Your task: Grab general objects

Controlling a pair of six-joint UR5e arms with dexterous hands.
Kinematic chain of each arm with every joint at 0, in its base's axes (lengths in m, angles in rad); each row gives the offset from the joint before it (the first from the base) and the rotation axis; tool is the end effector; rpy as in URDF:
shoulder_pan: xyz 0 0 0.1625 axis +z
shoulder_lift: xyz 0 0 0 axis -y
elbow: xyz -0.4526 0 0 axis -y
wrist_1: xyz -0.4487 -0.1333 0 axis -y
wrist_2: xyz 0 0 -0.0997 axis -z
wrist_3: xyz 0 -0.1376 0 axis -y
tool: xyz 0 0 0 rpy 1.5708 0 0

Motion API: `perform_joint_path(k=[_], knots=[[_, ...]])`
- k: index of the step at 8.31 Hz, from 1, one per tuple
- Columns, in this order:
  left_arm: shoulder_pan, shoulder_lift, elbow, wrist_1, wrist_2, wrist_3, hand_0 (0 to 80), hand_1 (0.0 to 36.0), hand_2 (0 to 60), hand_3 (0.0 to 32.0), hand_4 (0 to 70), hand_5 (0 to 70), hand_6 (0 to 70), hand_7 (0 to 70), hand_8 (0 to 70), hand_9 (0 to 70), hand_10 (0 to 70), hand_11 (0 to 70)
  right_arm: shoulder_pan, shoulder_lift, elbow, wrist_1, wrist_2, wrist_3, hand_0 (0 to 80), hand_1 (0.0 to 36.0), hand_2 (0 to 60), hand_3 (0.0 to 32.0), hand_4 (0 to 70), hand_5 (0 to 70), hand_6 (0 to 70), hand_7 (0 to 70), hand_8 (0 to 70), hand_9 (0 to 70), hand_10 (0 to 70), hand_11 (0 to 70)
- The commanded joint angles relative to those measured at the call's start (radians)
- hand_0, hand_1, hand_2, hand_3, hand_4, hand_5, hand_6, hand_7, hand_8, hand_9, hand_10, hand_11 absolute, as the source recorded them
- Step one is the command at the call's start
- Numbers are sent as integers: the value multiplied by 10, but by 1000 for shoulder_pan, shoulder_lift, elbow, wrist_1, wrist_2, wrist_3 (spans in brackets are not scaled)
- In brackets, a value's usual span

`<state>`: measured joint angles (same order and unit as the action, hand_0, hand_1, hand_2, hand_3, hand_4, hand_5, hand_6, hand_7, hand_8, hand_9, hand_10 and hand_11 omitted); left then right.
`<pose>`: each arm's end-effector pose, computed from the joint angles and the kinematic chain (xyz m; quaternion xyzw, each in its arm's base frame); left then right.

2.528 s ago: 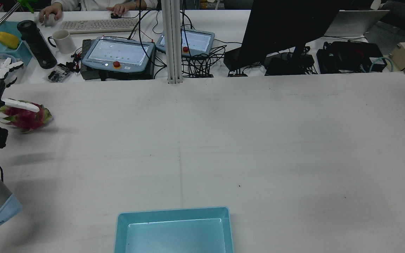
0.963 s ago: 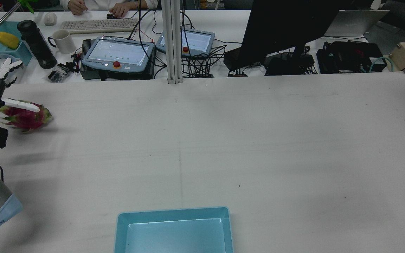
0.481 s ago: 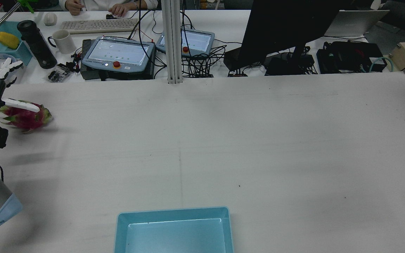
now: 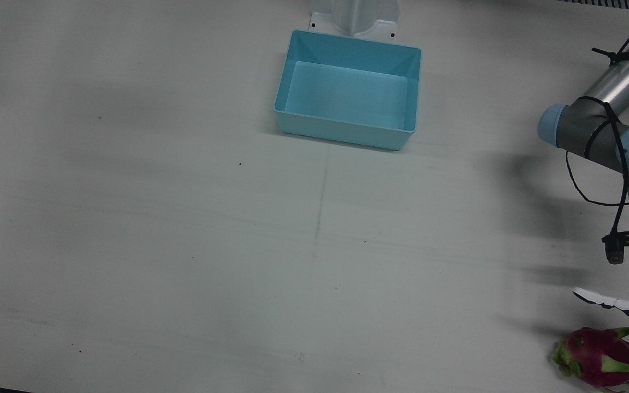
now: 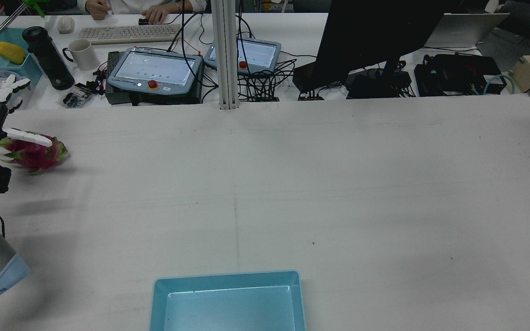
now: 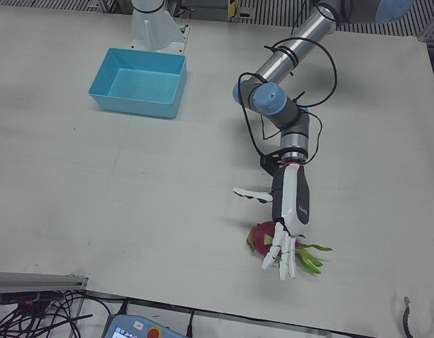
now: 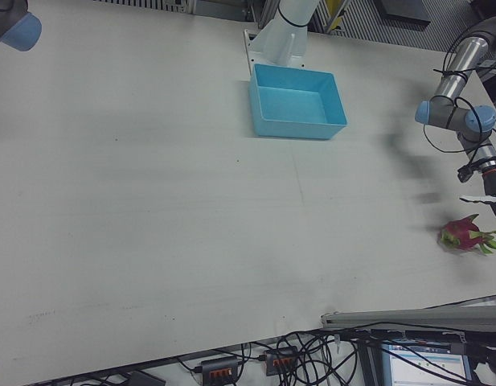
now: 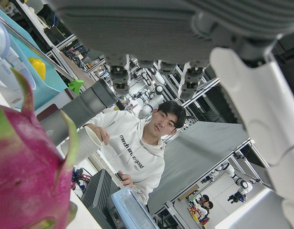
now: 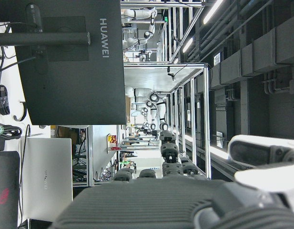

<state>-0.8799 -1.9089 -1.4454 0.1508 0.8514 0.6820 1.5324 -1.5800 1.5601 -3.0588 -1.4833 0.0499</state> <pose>0.2723 -0.6808 0.5879 0.2380 0.6831 -0.6584 0.2079 0.1227 -0.5927 0.7149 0.0022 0.7289 -0.6837 0.0358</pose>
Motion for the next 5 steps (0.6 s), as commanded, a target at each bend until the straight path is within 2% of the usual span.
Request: perform_joint_path(k=[1,2,3,4,5], knots=[[-11,2,-13,-7,2,-18,494,155,23,0,10,138,0,65,0,0,6,29,0,0,1,0,0,-1,0,0,0,0,0,0,0,0,0,0,0,0],[-13,-1,-47,9,6,-41,497,160,31,0,10,152,0,65,0,0,3,24,0,0,2,0,0,-1,0,0,0,0,0,0,0,0,0,0,0,0],[-16,-1,-122,112,11,-41,504,169,43,0,16,168,0,69,0,0,2,24,0,0,2,0,0,1,0,0,0,0,0,0,0,0,0,0,0,0],[-30,1,-169,136,18,-39,486,151,68,0,33,165,0,71,0,0,5,26,0,0,2,0,0,-1,0,0,0,0,0,0,0,0,0,0,0,0],[-62,2,-174,159,79,-10,484,151,97,0,44,159,0,71,0,0,2,22,0,0,2,0,0,-1,0,0,0,0,0,0,0,0,0,0,0,0]])
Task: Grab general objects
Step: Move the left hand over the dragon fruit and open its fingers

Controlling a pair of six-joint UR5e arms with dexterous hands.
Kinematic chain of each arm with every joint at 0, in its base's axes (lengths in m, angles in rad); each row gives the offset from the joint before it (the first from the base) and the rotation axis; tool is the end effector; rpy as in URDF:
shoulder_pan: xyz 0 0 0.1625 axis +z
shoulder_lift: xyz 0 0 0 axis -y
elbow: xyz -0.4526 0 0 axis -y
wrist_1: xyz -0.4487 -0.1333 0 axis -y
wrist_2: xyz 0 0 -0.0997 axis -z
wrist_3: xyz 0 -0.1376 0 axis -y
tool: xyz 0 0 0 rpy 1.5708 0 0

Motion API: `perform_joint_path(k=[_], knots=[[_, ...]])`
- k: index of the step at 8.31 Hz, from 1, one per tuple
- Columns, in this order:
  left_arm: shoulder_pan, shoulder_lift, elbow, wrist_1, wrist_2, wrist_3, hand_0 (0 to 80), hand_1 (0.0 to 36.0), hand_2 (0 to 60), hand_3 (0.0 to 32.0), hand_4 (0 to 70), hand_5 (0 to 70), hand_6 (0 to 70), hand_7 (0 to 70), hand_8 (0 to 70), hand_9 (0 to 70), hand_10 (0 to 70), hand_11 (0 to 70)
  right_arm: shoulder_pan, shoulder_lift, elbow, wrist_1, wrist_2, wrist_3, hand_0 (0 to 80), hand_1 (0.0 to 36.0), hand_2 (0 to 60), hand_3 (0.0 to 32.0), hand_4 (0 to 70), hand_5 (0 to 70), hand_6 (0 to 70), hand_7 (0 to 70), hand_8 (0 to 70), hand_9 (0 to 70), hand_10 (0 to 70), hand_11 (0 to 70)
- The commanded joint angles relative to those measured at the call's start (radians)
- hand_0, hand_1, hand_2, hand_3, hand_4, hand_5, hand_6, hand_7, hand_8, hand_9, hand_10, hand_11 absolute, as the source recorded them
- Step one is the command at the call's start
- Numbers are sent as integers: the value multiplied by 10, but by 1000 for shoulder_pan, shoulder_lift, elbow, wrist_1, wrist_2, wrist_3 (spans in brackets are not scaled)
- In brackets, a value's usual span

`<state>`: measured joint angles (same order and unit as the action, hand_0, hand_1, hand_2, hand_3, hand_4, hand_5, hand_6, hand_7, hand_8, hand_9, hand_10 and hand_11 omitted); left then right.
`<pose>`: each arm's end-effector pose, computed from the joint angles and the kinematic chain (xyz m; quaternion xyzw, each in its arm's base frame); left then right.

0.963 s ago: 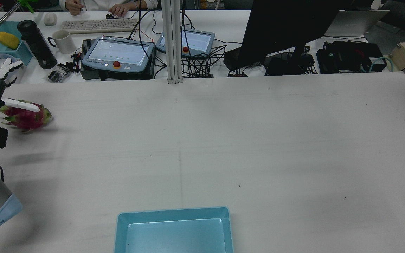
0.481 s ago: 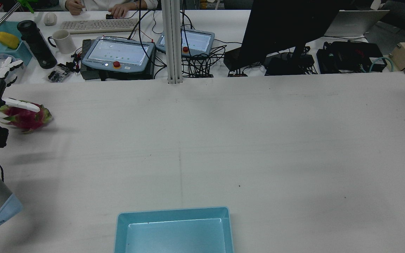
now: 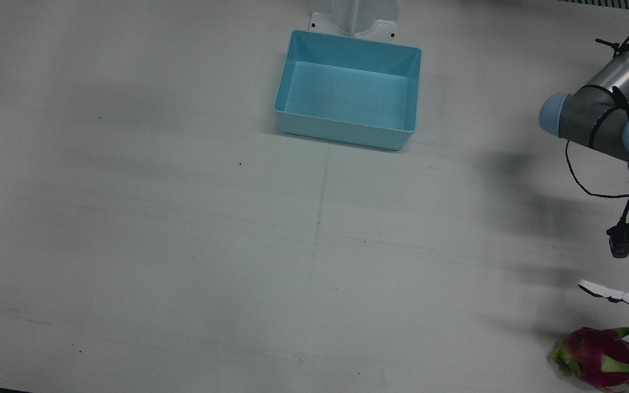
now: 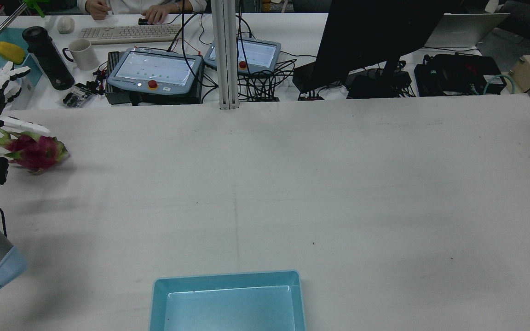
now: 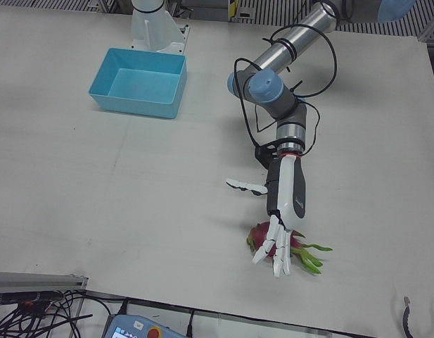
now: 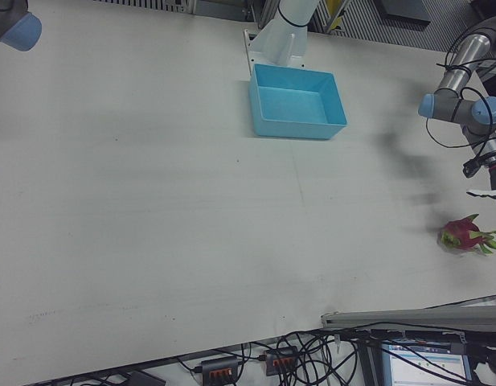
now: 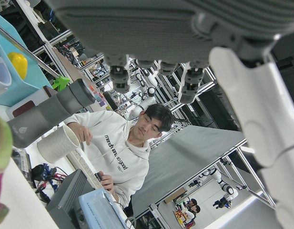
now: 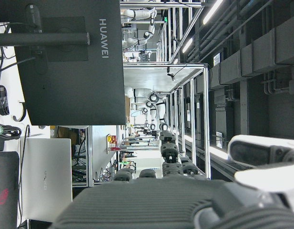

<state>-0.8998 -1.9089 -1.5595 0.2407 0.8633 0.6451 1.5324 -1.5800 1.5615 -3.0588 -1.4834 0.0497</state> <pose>0.2532 -0.6772 0.5358 0.2252 0.6942 -0.6579 0.1859 0.1226 -0.5928 0.7141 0.0022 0.7294 -0.6832 0.0357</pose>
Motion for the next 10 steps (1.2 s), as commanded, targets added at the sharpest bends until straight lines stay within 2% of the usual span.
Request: perform_joint_path(k=[1,2,3,5,6,7,8,9,10], knots=[[-68,-7,-74,69,136,148,494,164,107,0,34,100,0,63,0,0,1,22,0,0,0,0,0,1,0,0,0,0,0,0,0,0,0,0,0,0],[-91,-97,-99,179,217,324,508,175,82,0,35,158,0,58,0,0,0,10,0,0,0,0,0,-1,0,0,0,0,0,0,0,0,0,0,0,0],[-103,-201,-102,306,270,481,496,153,36,0,20,138,0,43,0,0,0,8,0,0,0,0,0,-1,0,0,0,0,0,0,0,0,0,0,0,0],[-123,-219,-93,361,283,688,510,182,73,0,21,132,0,53,0,0,12,41,0,0,0,0,0,-1,0,0,0,0,0,0,0,0,0,0,0,0],[-126,-214,-85,382,283,787,531,207,85,0,14,84,0,53,0,0,20,54,0,0,0,0,0,-1,0,0,0,0,0,0,0,0,0,0,0,0],[-129,-211,-80,387,281,830,521,193,60,0,7,108,0,46,0,0,15,46,0,0,0,0,0,-1,0,0,0,0,0,0,0,0,0,0,0,0],[-111,-208,-59,394,281,867,526,200,62,0,6,114,0,50,0,0,13,42,0,0,0,0,0,-1,0,0,0,0,0,0,0,0,0,0,0,0],[-110,-200,-42,379,280,928,517,187,50,0,1,109,0,46,0,0,14,43,0,0,0,0,0,-1,0,0,0,0,0,0,0,0,0,0,0,0],[-110,-147,-27,318,276,929,515,183,42,0,0,114,0,46,0,0,12,39,0,0,0,0,0,-1,0,0,0,0,0,0,0,0,0,0,0,0]])
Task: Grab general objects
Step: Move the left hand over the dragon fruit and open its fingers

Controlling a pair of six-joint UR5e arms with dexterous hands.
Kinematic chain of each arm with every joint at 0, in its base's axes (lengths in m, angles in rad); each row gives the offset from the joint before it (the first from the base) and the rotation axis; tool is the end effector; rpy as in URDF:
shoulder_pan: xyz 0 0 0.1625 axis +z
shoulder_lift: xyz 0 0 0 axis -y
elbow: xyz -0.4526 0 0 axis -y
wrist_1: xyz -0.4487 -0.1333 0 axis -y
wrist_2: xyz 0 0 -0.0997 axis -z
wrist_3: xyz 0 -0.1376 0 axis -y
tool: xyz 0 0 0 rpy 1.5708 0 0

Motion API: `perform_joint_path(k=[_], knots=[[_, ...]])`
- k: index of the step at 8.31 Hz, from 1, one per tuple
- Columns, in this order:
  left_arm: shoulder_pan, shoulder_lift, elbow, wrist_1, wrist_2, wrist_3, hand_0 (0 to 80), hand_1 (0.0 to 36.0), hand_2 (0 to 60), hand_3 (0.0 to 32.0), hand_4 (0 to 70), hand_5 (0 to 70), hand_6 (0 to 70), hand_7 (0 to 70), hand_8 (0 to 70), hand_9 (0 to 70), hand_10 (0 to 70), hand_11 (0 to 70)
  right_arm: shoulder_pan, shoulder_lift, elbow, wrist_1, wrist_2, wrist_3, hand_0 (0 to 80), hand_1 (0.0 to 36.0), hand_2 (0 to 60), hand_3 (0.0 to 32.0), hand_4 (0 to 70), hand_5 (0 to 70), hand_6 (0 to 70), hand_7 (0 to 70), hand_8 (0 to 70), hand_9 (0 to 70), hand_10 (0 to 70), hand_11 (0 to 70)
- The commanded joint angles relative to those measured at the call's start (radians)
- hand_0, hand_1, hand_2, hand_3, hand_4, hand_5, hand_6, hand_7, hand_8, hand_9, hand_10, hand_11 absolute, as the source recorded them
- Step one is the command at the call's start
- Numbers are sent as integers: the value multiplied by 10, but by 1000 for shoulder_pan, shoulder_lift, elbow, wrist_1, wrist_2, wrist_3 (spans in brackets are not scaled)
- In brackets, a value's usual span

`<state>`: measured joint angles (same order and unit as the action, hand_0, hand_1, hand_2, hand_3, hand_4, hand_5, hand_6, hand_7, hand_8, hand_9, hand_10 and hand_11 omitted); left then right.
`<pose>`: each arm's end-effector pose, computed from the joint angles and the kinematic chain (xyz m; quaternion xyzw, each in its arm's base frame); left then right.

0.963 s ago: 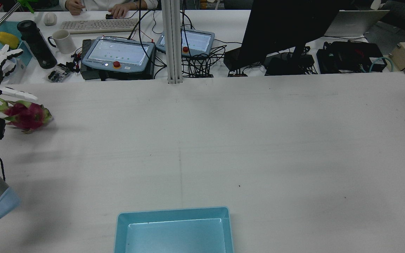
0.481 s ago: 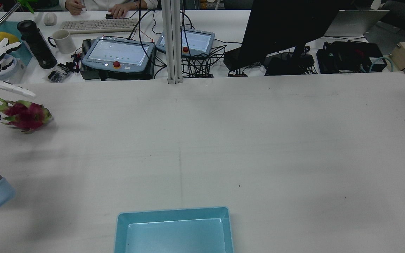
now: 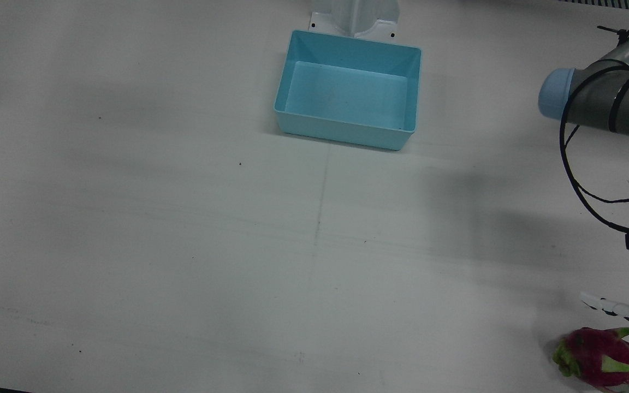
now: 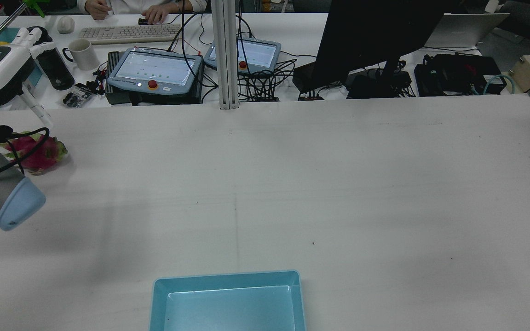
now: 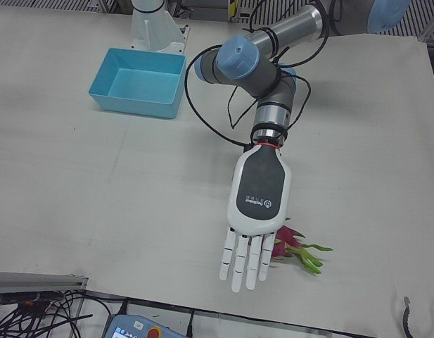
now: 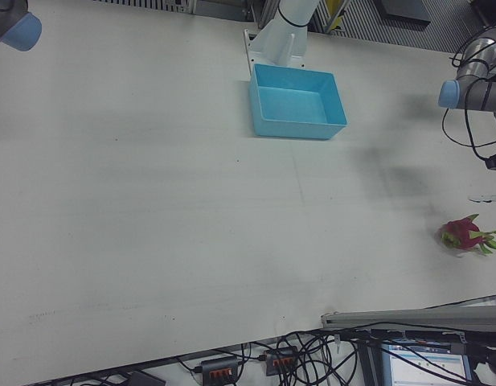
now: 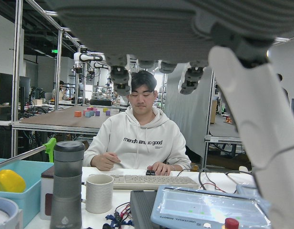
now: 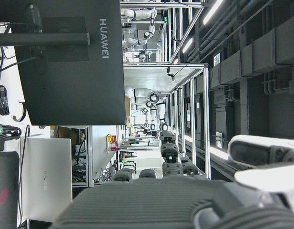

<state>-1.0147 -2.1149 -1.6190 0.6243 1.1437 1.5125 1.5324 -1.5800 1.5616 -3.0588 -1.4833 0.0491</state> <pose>0.2230 -0.7192 0.4029 0.4480 0.5336 -0.4855 0.5280 0.1227 -0.5928 0.7140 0.0020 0.7294 -0.6831 0.0356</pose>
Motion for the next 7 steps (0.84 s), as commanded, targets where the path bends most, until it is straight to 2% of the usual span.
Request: perform_joint_path(k=[1,2,3,4,5,7], knots=[[5,113,36,-121,-12,61,522,192,49,0,1,130,0,49,0,0,9,37,0,0,0,0,0,1,0,0,0,0,0,0,0,0,0,0,0,0],[8,168,40,-182,-34,66,528,199,56,0,4,152,0,54,0,0,10,39,0,0,0,0,0,2,0,0,0,0,0,0,0,0,0,0,0,0],[51,215,44,-214,-80,66,537,211,70,0,2,195,0,58,0,0,12,43,0,0,0,0,0,0,0,0,0,0,0,0,0,0,0,0,0,0],[138,220,47,-207,-166,64,546,223,84,0,0,198,0,56,0,0,8,38,0,0,0,0,0,0,0,0,0,0,0,0,0,0,0,0,0,0],[210,210,69,-204,-204,57,542,220,79,0,1,201,0,57,0,0,15,47,0,0,0,0,0,0,0,0,0,0,0,0,0,0,0,0,0,0],[228,129,169,-203,-205,55,546,219,73,0,6,218,0,66,0,0,21,56,0,0,0,0,0,0,0,0,0,0,0,0,0,0,0,0,0,0]])
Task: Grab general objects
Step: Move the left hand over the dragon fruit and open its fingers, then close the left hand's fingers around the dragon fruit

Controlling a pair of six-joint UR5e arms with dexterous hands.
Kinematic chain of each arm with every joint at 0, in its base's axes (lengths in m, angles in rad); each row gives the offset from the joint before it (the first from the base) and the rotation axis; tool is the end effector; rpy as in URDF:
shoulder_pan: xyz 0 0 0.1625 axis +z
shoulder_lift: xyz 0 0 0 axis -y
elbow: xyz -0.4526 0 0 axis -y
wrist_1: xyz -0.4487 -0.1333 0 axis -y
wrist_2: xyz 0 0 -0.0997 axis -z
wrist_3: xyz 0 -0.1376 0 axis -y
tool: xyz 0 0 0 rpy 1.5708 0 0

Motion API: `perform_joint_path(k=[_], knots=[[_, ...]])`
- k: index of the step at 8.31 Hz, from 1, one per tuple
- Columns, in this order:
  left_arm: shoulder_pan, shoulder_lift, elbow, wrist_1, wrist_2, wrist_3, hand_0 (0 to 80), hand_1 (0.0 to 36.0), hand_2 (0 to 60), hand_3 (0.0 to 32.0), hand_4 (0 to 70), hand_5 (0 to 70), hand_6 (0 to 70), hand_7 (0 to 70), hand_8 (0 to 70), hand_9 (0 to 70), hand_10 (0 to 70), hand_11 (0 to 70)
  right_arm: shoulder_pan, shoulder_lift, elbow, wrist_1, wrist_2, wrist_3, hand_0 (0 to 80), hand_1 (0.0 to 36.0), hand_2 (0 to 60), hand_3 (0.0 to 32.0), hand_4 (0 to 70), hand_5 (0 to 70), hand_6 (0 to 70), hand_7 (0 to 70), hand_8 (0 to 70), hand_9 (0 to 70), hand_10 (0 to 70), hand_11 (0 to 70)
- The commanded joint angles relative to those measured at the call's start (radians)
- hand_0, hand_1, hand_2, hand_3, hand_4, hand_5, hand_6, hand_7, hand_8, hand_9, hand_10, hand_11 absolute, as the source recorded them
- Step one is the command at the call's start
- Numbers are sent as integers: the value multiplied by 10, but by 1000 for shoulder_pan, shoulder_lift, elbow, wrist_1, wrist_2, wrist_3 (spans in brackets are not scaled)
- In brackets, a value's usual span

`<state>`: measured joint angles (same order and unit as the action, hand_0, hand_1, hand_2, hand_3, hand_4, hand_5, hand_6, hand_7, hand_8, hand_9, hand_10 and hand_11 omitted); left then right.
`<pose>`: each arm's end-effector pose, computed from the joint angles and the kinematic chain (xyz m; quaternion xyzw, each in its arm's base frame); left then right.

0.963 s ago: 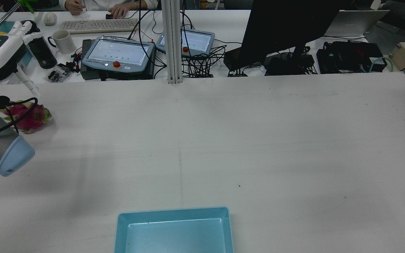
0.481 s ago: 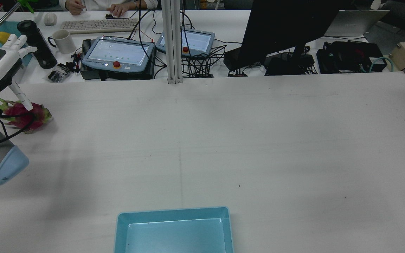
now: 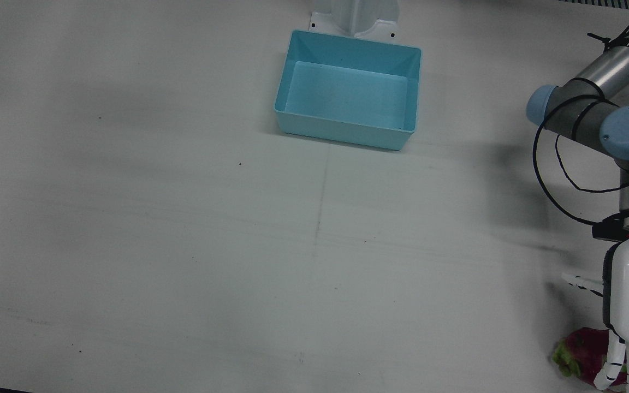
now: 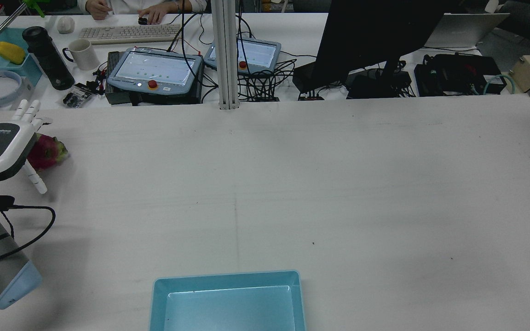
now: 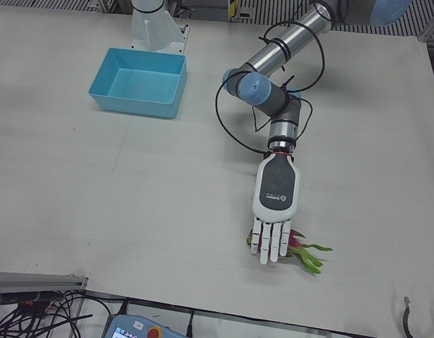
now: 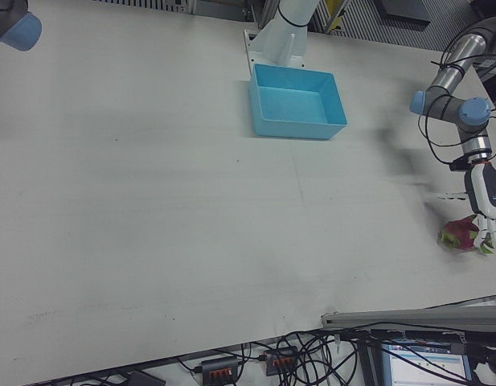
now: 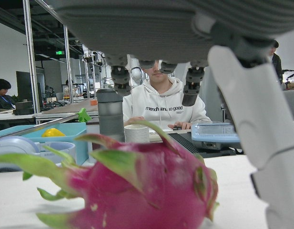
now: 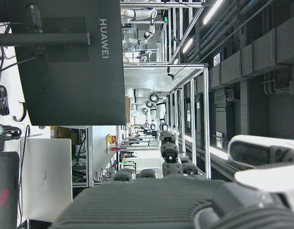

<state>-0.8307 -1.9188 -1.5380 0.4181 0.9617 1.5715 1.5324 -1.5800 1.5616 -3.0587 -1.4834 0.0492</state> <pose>0.3040 -0.6473 0.5596 0.4617 0.4946 -0.4694 0.5673 0.1226 -0.5928 0.7140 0.0021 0.7294 -0.6831 0.0356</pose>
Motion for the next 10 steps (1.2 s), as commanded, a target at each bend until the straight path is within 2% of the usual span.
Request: perform_joint_path(k=[1,2,4,6,7,10], knots=[[35,-80,84,40,-23,-14,548,221,68,0,5,213,0,59,0,0,18,53,0,0,0,0,0,0,0,0,0,0,0,0,0,0,0,0,0,0],[16,-121,82,92,-23,-48,555,228,68,0,6,223,0,57,0,0,18,53,0,0,0,0,0,0,0,0,0,0,0,0,0,0,0,0,0,0],[-8,-146,94,100,-23,-39,560,235,83,0,15,246,0,67,0,0,27,66,0,0,0,0,0,1,0,0,0,0,0,0,0,0,0,0,0,0],[-30,-144,171,39,-23,-37,561,236,85,0,14,245,0,69,0,0,31,72,0,0,0,0,0,0,0,0,0,0,0,0,0,0,0,0,0,0],[-37,-144,217,-7,-23,-38,568,242,92,0,15,274,0,75,0,1,34,77,0,0,0,0,0,0,0,0,0,0,0,0,0,0,0,0,0,0],[-54,-144,240,-47,-23,-28,574,247,92,0,14,308,0,81,0,2,35,79,0,0,0,0,0,0,0,0,0,0,0,0,0,0,0,0,0,0]])
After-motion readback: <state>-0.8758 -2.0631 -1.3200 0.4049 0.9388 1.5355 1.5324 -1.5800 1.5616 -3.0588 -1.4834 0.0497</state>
